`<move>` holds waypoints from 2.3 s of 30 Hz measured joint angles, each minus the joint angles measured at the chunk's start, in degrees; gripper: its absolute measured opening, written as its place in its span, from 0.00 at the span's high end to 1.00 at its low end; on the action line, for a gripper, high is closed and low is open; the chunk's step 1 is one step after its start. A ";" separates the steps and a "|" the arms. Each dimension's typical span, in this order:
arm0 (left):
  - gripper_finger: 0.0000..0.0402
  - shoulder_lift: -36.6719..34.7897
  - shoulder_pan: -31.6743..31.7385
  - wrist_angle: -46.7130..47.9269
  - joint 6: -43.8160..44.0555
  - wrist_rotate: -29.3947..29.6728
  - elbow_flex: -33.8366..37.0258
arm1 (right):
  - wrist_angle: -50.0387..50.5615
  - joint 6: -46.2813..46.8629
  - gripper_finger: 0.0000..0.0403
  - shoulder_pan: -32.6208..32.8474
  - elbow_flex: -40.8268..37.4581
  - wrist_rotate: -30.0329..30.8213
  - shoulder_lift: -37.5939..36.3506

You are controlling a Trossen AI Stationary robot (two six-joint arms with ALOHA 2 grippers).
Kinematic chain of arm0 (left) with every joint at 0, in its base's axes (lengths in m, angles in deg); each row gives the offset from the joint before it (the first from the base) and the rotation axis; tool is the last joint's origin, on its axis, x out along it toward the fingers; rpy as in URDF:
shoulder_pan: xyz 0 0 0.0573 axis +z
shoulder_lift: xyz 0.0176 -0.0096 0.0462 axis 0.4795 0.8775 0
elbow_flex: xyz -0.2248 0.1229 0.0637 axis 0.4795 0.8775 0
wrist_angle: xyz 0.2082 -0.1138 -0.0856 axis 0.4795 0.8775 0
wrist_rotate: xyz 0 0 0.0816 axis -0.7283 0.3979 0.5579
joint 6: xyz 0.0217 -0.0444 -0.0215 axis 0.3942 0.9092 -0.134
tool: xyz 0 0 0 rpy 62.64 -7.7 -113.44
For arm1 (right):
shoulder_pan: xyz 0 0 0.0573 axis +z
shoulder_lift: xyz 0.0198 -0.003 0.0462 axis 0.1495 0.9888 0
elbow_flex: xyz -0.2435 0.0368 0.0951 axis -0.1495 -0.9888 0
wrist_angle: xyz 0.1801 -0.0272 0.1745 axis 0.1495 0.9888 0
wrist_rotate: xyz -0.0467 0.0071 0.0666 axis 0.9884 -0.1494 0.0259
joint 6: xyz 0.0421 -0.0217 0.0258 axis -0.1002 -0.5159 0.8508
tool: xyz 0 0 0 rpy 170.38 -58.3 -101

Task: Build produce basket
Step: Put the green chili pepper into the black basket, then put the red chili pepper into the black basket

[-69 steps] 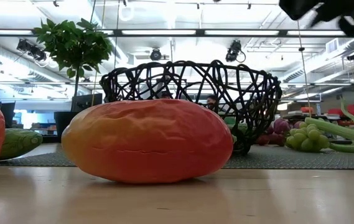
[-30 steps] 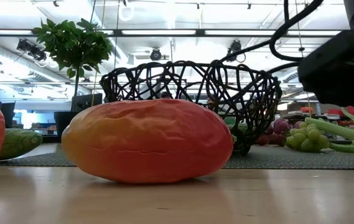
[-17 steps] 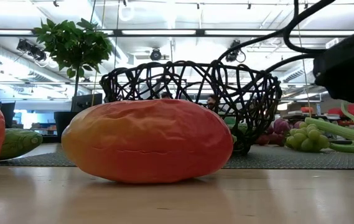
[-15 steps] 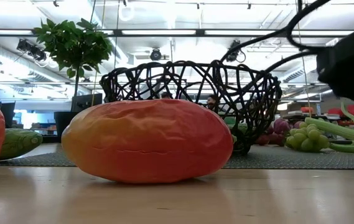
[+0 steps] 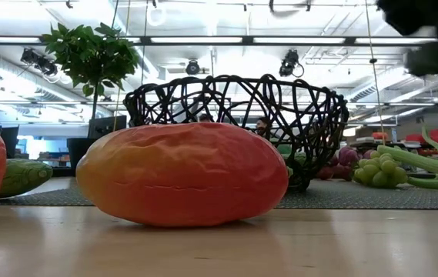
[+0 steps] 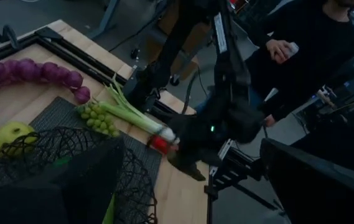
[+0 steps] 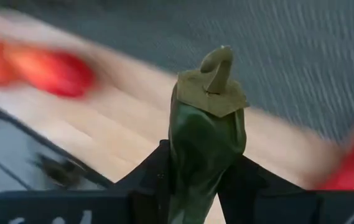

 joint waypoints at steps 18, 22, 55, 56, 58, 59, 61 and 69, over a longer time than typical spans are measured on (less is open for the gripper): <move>0.05 0.02 0.00 -0.06 4.05 0.07 0.00 | -25.36 -33.94 0.72 -28.33 0.01 8.49 -5.54; 0.05 0.02 0.00 0.80 4.04 0.04 -0.07 | -25.15 -36.64 0.69 -31.73 -0.01 4.80 -4.07; 0.05 -0.62 0.87 6.86 2.47 0.04 -0.04 | 2.24 5.21 0.29 -13.50 0.00 -19.69 -6.55; 0.05 -0.62 0.87 7.52 2.47 0.04 -0.04 | 4.19 6.92 0.29 -12.22 -0.02 -19.70 -6.24; 0.05 -0.62 0.87 7.97 2.50 0.04 -0.02 | 6.92 9.90 0.29 -10.35 0.00 -19.79 -5.73; 0.05 -0.62 0.85 8.06 2.52 0.04 -0.02 | 8.73 10.78 0.29 -9.69 0.00 -19.91 -5.67; 0.05 -0.62 0.67 8.07 2.51 0.04 -0.02 | 12.57 11.96 0.29 -8.73 -0.02 -19.89 -5.67; 0.05 -0.62 0.63 8.10 2.53 0.04 -0.02 | 19.59 14.18 0.29 -6.37 -1.58 -18.14 -5.67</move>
